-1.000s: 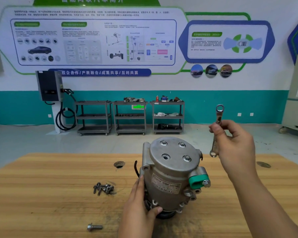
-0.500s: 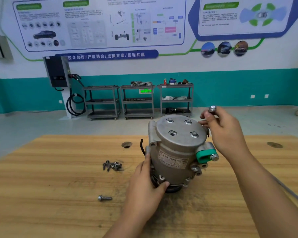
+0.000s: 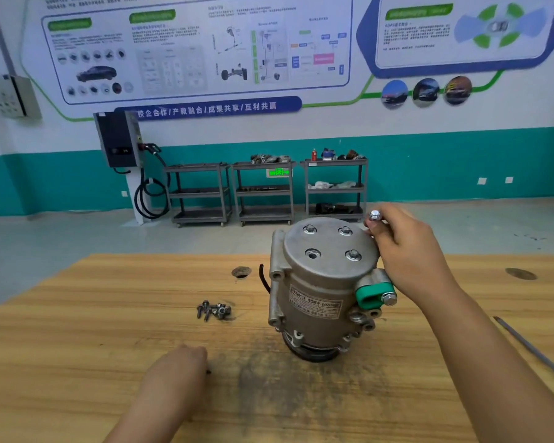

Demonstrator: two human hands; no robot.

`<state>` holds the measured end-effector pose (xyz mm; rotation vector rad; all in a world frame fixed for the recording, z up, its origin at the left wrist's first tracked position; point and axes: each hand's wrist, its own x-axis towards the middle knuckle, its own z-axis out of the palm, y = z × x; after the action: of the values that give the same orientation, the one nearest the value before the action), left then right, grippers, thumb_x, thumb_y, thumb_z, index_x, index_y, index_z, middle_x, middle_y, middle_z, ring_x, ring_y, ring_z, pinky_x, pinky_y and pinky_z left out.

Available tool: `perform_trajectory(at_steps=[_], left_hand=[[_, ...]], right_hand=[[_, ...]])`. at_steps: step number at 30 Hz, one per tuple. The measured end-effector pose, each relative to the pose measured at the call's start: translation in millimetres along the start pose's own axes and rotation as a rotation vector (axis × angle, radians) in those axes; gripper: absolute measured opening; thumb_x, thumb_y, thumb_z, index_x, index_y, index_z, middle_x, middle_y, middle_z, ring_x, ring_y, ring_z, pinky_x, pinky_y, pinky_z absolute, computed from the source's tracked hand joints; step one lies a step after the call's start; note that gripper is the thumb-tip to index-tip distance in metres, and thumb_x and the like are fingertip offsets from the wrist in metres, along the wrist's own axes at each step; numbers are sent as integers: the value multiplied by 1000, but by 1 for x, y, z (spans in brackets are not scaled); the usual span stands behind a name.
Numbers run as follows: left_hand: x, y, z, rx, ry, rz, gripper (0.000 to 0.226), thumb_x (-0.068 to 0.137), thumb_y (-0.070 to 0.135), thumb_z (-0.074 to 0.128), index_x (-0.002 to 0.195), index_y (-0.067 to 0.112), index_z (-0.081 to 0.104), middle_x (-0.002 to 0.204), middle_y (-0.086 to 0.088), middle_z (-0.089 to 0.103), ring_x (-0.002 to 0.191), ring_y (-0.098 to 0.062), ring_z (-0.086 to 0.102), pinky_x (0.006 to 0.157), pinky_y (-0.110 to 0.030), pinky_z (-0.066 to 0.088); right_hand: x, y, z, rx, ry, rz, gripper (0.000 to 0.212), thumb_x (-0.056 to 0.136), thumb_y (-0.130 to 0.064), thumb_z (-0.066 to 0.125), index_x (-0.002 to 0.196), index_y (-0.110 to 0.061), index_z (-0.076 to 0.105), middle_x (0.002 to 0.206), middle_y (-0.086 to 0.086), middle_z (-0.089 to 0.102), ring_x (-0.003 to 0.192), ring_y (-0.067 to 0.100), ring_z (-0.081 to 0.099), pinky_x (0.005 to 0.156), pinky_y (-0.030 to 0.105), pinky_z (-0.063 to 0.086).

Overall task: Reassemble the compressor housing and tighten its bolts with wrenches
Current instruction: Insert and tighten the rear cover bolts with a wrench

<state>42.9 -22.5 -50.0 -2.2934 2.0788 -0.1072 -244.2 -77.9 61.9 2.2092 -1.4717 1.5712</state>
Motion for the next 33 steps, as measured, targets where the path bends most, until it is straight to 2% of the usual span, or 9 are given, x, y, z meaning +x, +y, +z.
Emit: perform_trajectory(at_steps=[3,6,11,17,20,23,26,29,33], left_hand=[[3,-4,3,-59,58,-64,23,90,5,37,79,25,40,98,7,54,108,-16,57,81,-24,43],[10,-7,6,-83,63,-95,32,88,4,40,67,27,32,73,10,39,98,-15,59,75,-22,43],[5,2,-14,-156,155,-39,14,90,18,47,80,28,42,90,6,57,96,-13,59,65,-20,37],[-14,17,-54,-481,282,-15,10,82,26,65,76,29,57,74,11,64,74,-8,61,61,-20,44],[-29,19,-86,-693,454,42,17,76,20,75,68,28,62,60,11,65,62,0,63,50,-10,40],[-43,32,-121,-795,570,157,19,76,20,75,72,34,62,60,15,65,67,14,59,52,-1,41],[-46,53,-140,-734,631,219,28,77,25,73,69,43,53,59,23,60,73,20,55,58,2,40],[-39,72,-147,-600,670,231,11,82,28,68,84,38,64,65,29,53,67,8,59,56,-3,41],[-23,89,-150,-437,684,254,18,90,30,59,105,25,66,93,14,68,87,-9,63,76,-25,49]], right_hand=[[0,-1,0,10,-7,-21,10,94,-9,49,96,-8,59,89,0,53,80,17,47,59,18,28],[-1,-1,0,9,3,-8,11,94,-10,49,96,-10,60,88,-2,53,80,14,46,63,4,32],[-1,1,0,15,-2,4,12,95,-11,48,98,-11,60,91,-1,56,82,14,48,63,8,33],[0,5,-1,18,3,16,12,95,-12,49,98,-11,61,91,-3,56,83,13,49,64,6,35],[0,7,-2,-1,7,24,12,95,-14,49,97,-12,60,90,-4,55,82,12,48,63,6,35],[1,9,-2,-5,11,27,10,95,-14,49,95,-14,60,87,-5,53,79,11,47,62,6,34],[0,9,-3,1,9,36,12,95,-15,50,99,-13,61,90,-5,55,82,11,48,63,6,34],[0,9,-3,5,7,36,15,95,-15,50,103,-12,63,92,-6,55,84,10,48,64,5,34],[0,9,-3,5,7,35,16,95,-15,49,103,-12,63,93,-5,55,85,11,48,64,6,33]])
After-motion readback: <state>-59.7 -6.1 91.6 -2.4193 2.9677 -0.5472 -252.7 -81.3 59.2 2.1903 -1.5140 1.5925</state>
